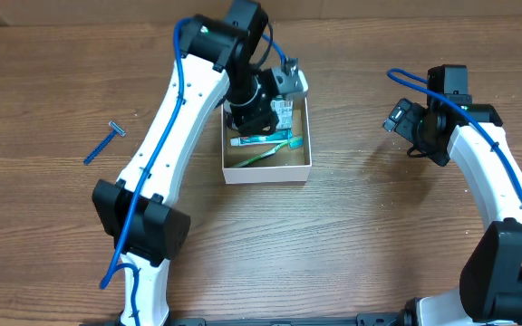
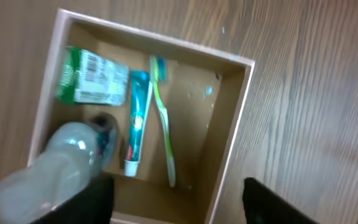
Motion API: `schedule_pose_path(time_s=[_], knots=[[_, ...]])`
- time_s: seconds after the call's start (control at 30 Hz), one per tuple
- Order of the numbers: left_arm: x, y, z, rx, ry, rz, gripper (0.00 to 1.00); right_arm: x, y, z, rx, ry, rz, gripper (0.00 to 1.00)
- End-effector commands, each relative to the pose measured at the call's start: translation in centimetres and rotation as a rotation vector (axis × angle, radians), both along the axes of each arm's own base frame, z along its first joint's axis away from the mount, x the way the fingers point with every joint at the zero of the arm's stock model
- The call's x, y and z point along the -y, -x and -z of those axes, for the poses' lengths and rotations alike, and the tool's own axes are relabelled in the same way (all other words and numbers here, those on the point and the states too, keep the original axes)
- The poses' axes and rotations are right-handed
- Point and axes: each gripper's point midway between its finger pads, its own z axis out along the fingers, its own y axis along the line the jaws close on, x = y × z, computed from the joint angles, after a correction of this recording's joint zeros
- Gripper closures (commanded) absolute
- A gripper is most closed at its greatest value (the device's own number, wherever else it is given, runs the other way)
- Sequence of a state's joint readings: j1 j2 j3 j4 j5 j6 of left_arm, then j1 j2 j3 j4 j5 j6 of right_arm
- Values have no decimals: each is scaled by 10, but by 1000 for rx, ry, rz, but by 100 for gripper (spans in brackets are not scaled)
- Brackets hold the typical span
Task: Pack container
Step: 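Grasp the green toothbrush with the left gripper and place it in the box, then move the left gripper to the blue razor and grasp its handle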
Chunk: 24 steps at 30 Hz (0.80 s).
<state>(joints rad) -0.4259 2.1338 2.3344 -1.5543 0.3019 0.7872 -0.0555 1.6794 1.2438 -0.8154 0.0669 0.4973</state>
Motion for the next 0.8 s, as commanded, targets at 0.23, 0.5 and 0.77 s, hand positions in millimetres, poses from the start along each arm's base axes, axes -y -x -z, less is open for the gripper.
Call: schedule_pose_path(time_s=[0.23,0.5,0.77], knots=[[-113,-40,-19,17,-167,-638,20,2,-7,-6,19,10,4,0],[-255,-20,22,-267,-199,-1129,18,2,-7,-6,19,10,4,0],[-311,19,114,-517,-220,-1313,0,2,-7,-6,19,10,4,0]])
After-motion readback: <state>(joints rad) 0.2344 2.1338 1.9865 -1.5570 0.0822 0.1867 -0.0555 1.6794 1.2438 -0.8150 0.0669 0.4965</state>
